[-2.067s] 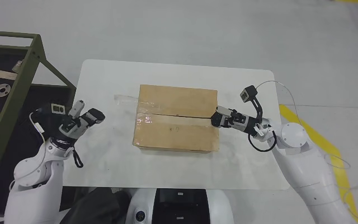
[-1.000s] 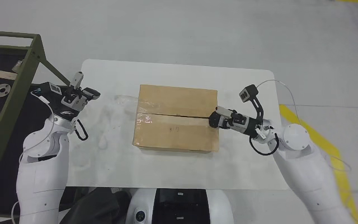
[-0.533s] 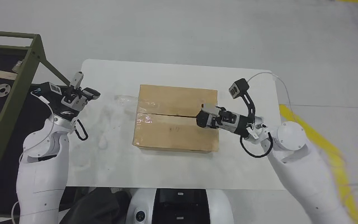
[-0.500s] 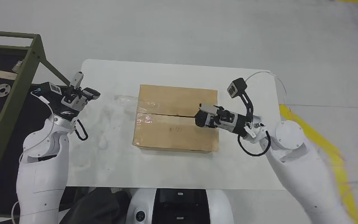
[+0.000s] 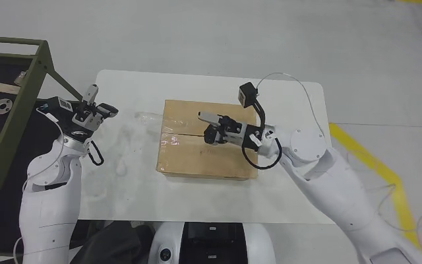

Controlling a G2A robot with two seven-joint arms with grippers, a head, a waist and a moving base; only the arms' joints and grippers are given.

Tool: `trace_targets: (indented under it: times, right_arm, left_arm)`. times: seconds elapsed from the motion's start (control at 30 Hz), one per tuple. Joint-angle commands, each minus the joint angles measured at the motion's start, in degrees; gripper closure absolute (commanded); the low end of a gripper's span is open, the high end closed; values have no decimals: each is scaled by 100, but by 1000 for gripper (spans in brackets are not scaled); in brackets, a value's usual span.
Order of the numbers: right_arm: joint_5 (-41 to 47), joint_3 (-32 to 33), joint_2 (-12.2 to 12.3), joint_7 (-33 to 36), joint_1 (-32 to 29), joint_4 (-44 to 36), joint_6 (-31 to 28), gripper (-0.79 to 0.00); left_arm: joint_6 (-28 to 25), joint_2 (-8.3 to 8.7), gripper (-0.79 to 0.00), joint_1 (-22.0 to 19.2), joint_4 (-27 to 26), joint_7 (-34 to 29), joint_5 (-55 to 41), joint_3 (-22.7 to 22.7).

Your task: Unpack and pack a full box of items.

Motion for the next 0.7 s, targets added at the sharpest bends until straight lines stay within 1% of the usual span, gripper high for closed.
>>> trace_targets:
  times: [0.0,0.57,0.67]
  right_arm:
    - [45,-129,-55,6,114,105,5,-785]
    - [39,-165,-69,37,148,140,8,-785]
    - [-139,-323,-111,-35,243,18,198,-785]
  left_arm:
    - [0,0,-785,0,0,0,0,0]
    - [0,0,-785,0,0,0,0,0]
    - [0,0,-785,0,0,0,0,0]
